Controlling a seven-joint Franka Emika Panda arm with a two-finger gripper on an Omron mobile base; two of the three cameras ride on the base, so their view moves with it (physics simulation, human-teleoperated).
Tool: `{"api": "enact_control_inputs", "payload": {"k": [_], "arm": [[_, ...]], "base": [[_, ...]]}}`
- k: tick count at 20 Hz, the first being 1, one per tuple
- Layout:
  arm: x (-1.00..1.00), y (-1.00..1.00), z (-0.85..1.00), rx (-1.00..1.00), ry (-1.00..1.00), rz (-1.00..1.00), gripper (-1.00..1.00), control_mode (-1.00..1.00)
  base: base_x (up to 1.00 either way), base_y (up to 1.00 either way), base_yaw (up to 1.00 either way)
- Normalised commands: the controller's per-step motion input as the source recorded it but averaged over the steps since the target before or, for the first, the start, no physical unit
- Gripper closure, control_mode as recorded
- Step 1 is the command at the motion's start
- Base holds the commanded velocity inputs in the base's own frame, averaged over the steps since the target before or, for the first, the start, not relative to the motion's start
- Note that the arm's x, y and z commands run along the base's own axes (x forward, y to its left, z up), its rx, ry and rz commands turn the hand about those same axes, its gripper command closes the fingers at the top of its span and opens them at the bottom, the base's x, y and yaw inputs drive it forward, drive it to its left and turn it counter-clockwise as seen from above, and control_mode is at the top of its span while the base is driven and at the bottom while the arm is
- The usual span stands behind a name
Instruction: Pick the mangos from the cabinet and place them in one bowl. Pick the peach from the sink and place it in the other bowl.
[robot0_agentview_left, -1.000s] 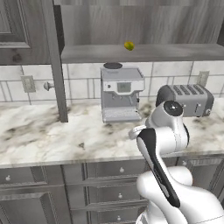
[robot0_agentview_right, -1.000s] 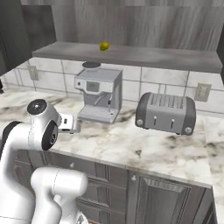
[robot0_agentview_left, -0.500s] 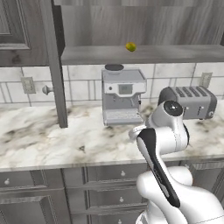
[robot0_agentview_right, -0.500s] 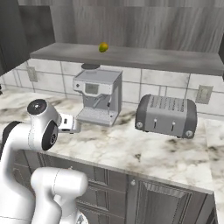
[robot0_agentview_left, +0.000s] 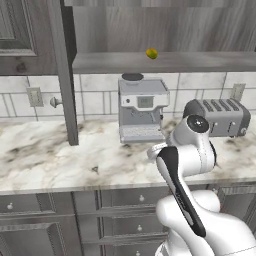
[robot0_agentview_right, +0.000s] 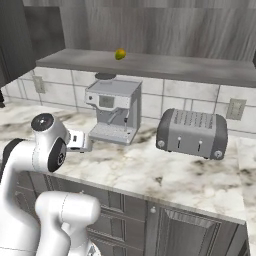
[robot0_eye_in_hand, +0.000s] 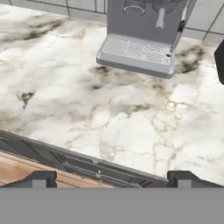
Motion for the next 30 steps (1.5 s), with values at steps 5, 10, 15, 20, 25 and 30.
{"api": "enact_control_inputs", "payload": {"k": [5,10,15,20,25,30], "arm": [[-0.02,0.00,0.14,0.02,-0.04,0.02,-1.00,-1.00],[-0.15,0.00,0.68,0.00,-0.16,0.00,-1.00,-1.00],[-0.09,0.00,0.79,-0.02,-0.15,0.00,-1.00,-1.00],[0.00,0.00,0.71,-0.01,-0.11,0.00,-1.00,-1.00],[0.00,0.00,0.68,0.00,-0.09,0.00,-1.00,-1.00],[-0.05,0.00,0.58,0.00,-0.09,0.00,-1.00,-1.00]], "base": [[0.00,0.00,0.00],[0.00,0.00,0.00],[0.00,0.00,0.00],[0.00,0.00,0.00],[0.00,0.00,0.00],[0.00,0.00,0.00]]}}
